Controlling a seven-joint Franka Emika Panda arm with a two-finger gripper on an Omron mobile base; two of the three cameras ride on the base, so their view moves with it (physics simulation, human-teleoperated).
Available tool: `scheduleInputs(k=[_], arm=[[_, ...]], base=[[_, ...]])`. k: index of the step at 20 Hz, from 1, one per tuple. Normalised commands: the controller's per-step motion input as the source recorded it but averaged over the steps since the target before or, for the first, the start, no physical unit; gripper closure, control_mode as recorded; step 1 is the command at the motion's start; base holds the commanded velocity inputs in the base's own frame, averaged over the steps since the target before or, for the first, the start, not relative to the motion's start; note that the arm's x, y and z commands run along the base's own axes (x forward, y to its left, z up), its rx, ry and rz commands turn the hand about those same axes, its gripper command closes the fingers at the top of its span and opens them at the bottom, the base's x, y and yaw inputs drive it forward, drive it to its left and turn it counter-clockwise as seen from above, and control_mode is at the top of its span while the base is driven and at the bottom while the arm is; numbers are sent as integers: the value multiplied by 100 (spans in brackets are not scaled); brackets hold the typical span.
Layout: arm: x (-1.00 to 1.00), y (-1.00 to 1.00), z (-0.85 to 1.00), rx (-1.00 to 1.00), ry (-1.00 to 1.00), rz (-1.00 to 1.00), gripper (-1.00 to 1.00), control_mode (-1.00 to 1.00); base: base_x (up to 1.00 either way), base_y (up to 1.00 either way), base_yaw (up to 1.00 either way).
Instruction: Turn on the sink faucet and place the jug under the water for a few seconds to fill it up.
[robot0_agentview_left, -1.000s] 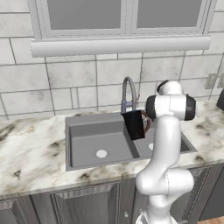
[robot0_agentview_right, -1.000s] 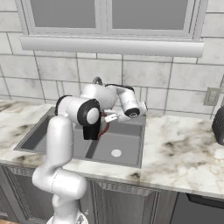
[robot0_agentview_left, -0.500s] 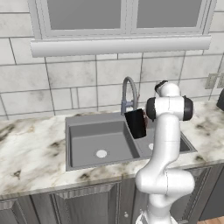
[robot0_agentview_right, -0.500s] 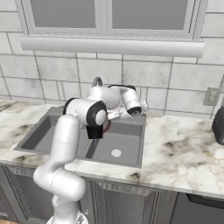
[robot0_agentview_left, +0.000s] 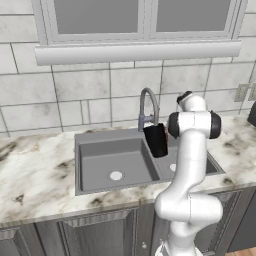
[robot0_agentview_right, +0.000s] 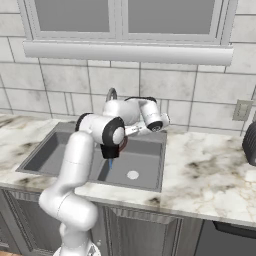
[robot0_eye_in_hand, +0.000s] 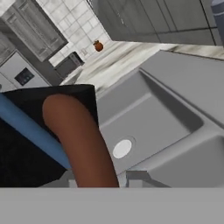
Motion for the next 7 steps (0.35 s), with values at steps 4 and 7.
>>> scheduleInputs(k=[4, 7], arm=[[-31, -55, -9, 2, -6, 6, 100, -100], [-48, -48, 0, 2, -10, 3, 100, -100]], base=[[0, 0, 0], [0, 0, 0]])
